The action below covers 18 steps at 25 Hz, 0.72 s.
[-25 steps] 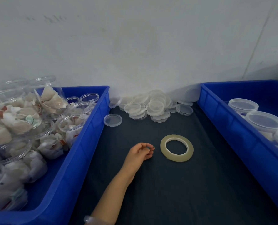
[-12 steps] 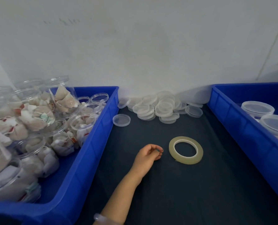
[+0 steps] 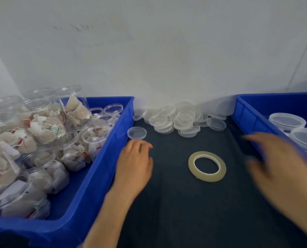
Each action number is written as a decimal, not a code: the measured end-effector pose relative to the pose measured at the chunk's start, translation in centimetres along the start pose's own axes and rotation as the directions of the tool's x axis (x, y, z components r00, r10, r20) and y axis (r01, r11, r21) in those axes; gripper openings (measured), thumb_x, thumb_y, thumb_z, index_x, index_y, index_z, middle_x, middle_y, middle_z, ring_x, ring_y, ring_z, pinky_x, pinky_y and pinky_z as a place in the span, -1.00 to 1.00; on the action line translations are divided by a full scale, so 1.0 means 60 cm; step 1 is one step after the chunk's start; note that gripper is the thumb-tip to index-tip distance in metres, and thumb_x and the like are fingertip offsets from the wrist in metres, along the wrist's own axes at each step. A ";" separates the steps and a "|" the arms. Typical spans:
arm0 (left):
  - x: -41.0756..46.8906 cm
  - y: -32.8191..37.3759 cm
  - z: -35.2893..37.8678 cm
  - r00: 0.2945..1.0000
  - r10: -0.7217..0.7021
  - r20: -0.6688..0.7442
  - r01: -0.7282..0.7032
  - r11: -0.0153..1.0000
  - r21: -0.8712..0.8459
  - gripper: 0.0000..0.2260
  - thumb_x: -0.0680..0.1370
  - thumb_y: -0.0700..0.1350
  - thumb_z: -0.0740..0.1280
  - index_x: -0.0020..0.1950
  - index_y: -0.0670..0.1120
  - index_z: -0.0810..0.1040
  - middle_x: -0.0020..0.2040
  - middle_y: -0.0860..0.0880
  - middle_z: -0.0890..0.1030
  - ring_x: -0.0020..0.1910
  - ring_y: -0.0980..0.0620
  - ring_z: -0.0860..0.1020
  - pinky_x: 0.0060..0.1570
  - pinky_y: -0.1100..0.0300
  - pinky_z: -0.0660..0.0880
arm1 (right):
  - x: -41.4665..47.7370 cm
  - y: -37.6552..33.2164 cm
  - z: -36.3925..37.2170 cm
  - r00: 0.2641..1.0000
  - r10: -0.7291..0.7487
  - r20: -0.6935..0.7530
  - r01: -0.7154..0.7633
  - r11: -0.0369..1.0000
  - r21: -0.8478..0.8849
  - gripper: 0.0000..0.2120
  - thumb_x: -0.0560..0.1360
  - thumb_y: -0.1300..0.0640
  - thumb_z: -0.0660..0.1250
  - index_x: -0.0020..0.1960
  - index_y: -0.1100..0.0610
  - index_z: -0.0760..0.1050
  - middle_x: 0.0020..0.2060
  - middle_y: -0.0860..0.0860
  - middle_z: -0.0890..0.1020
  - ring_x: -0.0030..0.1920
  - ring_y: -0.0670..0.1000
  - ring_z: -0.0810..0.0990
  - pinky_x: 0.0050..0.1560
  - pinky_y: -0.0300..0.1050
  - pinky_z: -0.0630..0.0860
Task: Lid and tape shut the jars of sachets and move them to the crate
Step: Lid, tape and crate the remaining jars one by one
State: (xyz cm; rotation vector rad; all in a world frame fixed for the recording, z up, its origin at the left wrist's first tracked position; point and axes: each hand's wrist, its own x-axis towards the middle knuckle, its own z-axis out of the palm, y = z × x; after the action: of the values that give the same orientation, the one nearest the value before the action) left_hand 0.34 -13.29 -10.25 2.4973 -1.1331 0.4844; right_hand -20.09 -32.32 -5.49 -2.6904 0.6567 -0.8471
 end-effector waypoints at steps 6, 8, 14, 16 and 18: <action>0.035 -0.093 -0.102 0.853 -0.516 0.080 0.454 0.808 0.375 -0.49 0.61 -0.17 0.23 0.54 -0.15 0.18 0.52 -0.16 0.28 0.50 -0.21 0.22 0.40 -0.12 0.28 | 0.122 -0.270 0.183 0.747 -0.534 0.396 0.385 0.833 0.398 -0.50 0.59 0.23 0.23 0.52 0.16 0.28 0.47 0.06 0.37 0.47 0.04 0.29 0.43 -0.09 0.26; 0.042 -0.109 -0.102 0.739 -0.637 0.219 0.539 0.754 0.375 -0.53 0.64 -0.12 0.19 0.54 -0.13 0.19 0.51 -0.16 0.30 0.48 -0.21 0.28 0.36 -0.14 0.33 | 0.162 -0.323 0.222 0.738 -0.552 0.388 0.390 0.818 0.423 -0.48 0.57 0.31 0.21 0.52 0.22 0.25 0.48 0.14 0.36 0.46 0.11 0.31 0.42 -0.02 0.29; 0.052 -0.113 -0.091 0.727 -0.682 0.076 0.640 0.714 0.285 -0.72 0.64 -0.21 0.19 0.34 -0.19 0.49 0.29 -0.22 0.52 0.25 -0.21 0.53 0.15 -0.03 0.47 | 0.183 -0.341 0.286 0.739 -0.512 0.437 0.296 0.830 0.472 -0.59 0.63 0.24 0.18 0.46 0.25 0.32 0.44 0.17 0.39 0.42 0.15 0.37 0.39 0.10 0.34; 0.049 -0.098 -0.097 0.717 -0.696 -0.030 0.679 0.689 0.253 -0.72 0.62 -0.21 0.26 0.33 -0.22 0.48 0.32 -0.25 0.46 0.25 -0.24 0.51 0.12 -0.04 0.48 | 0.172 -0.325 0.287 0.751 -0.512 0.418 0.267 0.814 0.516 -0.46 0.62 0.20 0.24 0.56 0.17 0.20 0.55 0.11 0.23 0.50 0.12 0.28 0.43 0.11 0.32; 0.048 -0.081 -0.111 0.725 -0.660 -0.196 0.688 0.694 0.210 -0.70 0.60 -0.21 0.32 0.32 -0.26 0.45 0.33 -0.27 0.40 0.23 -0.27 0.49 0.06 -0.07 0.50 | 0.159 -0.317 0.280 0.771 -0.541 0.335 0.281 0.762 0.583 -0.29 0.56 0.20 0.34 0.60 0.12 0.07 0.61 0.04 0.06 0.55 0.09 0.19 0.40 0.12 0.37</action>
State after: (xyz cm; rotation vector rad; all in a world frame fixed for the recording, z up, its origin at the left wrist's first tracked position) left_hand 4.80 -9.14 -4.01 2.8303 -0.0340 0.5609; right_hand 3.35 -18.83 -7.61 -2.4099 -0.2913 -0.3070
